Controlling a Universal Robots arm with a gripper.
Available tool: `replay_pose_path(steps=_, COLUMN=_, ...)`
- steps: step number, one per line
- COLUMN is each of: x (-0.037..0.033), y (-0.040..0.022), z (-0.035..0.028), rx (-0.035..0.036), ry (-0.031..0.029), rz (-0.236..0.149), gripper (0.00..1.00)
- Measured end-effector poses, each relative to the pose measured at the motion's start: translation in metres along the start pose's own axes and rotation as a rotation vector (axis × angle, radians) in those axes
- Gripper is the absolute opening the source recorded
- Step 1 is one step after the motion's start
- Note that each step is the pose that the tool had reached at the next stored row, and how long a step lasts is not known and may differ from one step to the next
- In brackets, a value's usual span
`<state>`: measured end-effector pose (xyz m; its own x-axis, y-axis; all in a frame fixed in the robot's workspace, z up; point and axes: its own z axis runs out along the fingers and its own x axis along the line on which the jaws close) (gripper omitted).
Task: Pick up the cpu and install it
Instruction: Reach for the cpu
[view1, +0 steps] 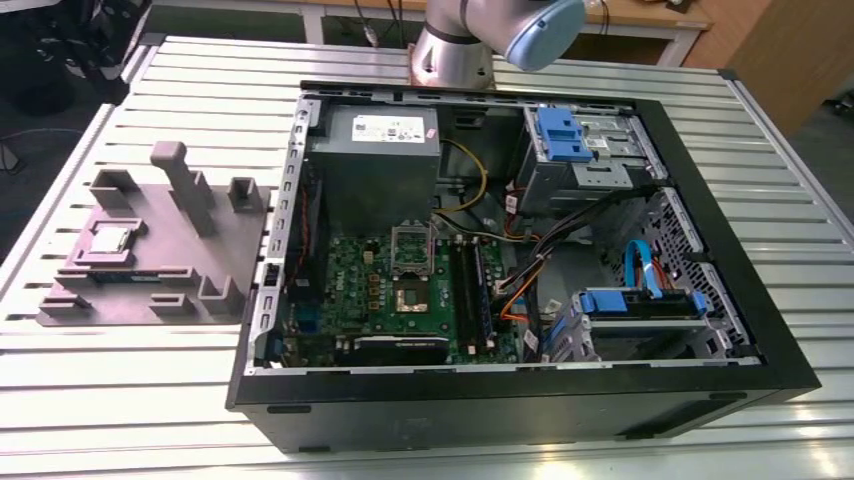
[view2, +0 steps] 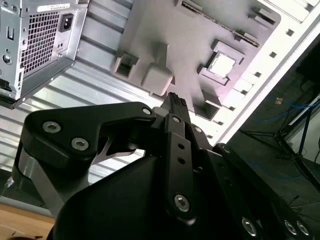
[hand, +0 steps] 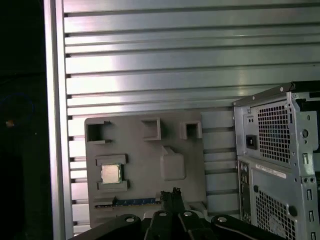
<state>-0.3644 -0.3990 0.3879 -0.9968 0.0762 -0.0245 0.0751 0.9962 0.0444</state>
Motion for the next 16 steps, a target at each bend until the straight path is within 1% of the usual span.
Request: replay_pose_path(steps=16, x=0.0084, y=-0.0006, z=-0.0002, rx=0.0001, ry=0.0001, rz=0.000, gripper=0.10)
